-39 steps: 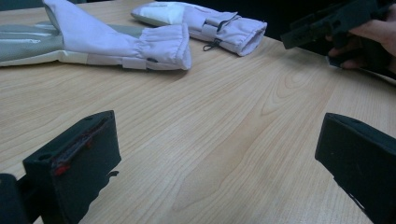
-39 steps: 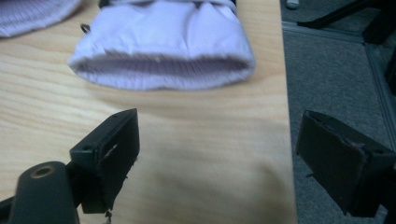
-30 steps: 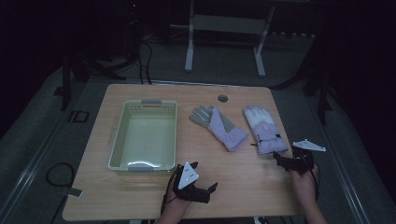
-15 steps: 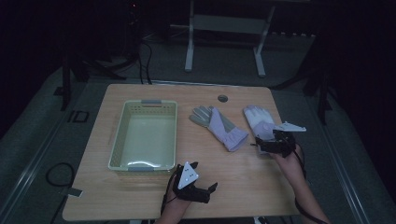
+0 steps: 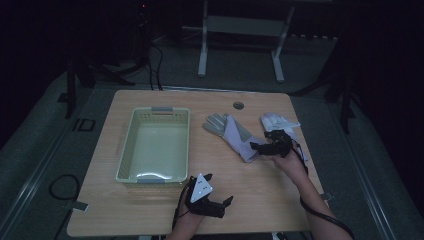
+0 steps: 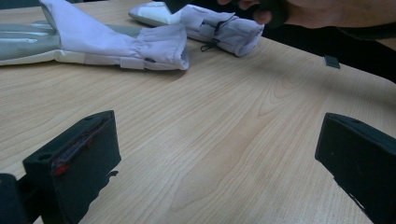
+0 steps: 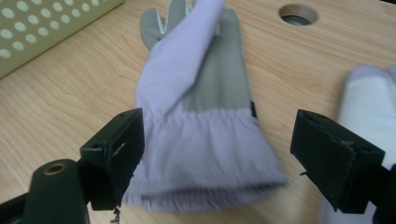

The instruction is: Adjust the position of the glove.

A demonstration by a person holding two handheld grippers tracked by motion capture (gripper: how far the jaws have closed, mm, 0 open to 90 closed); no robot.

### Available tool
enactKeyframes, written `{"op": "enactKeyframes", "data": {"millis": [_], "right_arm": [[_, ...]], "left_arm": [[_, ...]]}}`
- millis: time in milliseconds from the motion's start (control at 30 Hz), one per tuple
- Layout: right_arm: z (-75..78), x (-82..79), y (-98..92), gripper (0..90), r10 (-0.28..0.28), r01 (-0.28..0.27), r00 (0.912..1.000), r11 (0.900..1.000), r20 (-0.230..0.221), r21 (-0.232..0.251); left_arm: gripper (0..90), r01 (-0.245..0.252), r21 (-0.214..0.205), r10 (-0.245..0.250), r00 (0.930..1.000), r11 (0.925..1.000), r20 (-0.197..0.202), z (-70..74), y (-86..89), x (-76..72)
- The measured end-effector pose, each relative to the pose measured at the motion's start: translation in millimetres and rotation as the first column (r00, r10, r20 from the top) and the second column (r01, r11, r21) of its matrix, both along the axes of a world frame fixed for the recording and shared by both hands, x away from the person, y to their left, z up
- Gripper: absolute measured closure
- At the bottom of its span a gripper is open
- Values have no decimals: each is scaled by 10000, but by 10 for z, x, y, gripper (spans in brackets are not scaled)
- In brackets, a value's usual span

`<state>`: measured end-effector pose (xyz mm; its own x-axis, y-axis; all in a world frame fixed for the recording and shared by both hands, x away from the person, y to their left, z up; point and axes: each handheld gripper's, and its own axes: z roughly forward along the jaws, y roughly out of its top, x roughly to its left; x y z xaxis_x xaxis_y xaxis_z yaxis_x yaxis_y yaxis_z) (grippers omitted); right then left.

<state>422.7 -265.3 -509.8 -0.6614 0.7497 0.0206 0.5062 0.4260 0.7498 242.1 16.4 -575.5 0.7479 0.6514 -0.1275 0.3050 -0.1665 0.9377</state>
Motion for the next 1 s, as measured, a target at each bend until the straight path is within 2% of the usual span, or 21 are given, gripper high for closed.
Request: {"op": "enactKeyframes", "data": {"millis": [300,333,467,567,700,767,867,900,1000], "right_arm": [[-90,226,192,194,318,-325,9992,9989,-235,-325],[-101,248,212,195,253,-263,9994,9985,-232,-477],[-142,313,261,197,311,-332,9988,9979,-381,-561],[-197,375,317,222,416,-456,9976,9963,-561,-726],[-214,394,332,249,444,-483,9978,9953,-484,-835],[-247,425,345,292,487,-541,9968,9946,-628,-885],[-268,437,352,306,644,-714,9959,9909,-635,-1144],[-273,443,368,353,937,-1004,9941,9859,-548,-1342],[-279,456,377,384,1083,-1181,9912,9834,-763,-1379]], "left_arm": [[1,37,-3,-37,10000,10000,-5,0,-1,0],[1,45,-1,-45,10000,10000,-2,0,-2,0],[0,49,-14,-49,10000,10000,-7,0,-1,0],[1,130,-55,-130,9999,9999,-36,-1,0,1],[1,169,-57,-169,9998,9998,-39,-1,-2,0],[1,167,-60,-167,9999,9998,-44,-1,-2,0],[1,165,-67,-166,9999,9998,-49,-1,-2,1],[1,169,-44,-169,9999,9998,-34,0,-4,-1],[1,163,-39,-163,9999,9999,-42,0,-4,0]]}}
